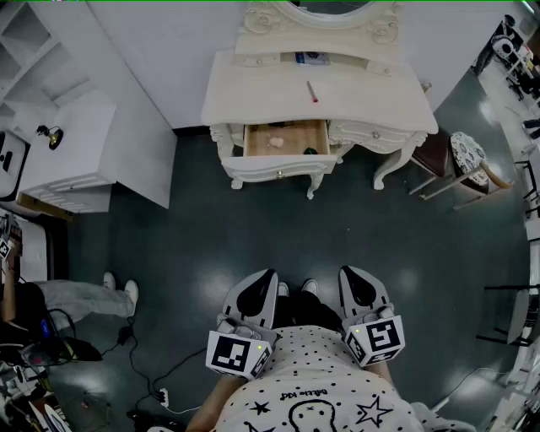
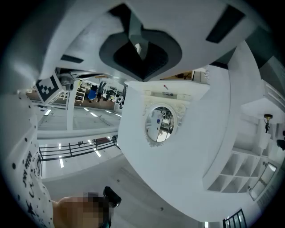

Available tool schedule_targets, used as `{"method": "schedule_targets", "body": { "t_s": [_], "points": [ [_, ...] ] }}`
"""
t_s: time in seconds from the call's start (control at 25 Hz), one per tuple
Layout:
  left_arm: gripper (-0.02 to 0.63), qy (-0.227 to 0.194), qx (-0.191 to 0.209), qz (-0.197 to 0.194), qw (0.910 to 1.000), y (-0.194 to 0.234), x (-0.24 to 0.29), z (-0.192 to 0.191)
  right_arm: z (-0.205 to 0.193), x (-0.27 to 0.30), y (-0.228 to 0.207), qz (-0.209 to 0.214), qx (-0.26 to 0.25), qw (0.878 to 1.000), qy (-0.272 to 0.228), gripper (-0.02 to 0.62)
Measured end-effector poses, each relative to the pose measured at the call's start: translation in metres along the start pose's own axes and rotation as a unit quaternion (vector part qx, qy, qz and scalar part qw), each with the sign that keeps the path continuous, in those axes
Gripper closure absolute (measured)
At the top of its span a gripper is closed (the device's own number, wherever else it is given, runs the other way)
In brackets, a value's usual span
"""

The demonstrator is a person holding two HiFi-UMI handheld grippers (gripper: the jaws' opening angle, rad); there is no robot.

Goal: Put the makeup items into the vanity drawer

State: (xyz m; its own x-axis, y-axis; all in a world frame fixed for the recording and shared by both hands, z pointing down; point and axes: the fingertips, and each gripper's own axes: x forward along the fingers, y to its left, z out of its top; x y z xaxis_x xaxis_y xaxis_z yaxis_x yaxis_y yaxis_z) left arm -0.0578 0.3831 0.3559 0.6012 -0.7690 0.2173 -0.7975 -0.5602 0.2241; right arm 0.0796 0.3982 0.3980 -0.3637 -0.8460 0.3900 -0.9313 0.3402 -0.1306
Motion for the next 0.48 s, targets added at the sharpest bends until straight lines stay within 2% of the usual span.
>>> {"method": "schedule_targets", "body": {
  "t_s": [0.48],
  "points": [
    [0.611, -0.001, -0.002, -0.013, 0.9999, 0.009, -0.01, 0.001, 0.002, 0.004, 0.016, -0.004, -0.002, 1.0, 0.0, 0.588]
  ]
}}
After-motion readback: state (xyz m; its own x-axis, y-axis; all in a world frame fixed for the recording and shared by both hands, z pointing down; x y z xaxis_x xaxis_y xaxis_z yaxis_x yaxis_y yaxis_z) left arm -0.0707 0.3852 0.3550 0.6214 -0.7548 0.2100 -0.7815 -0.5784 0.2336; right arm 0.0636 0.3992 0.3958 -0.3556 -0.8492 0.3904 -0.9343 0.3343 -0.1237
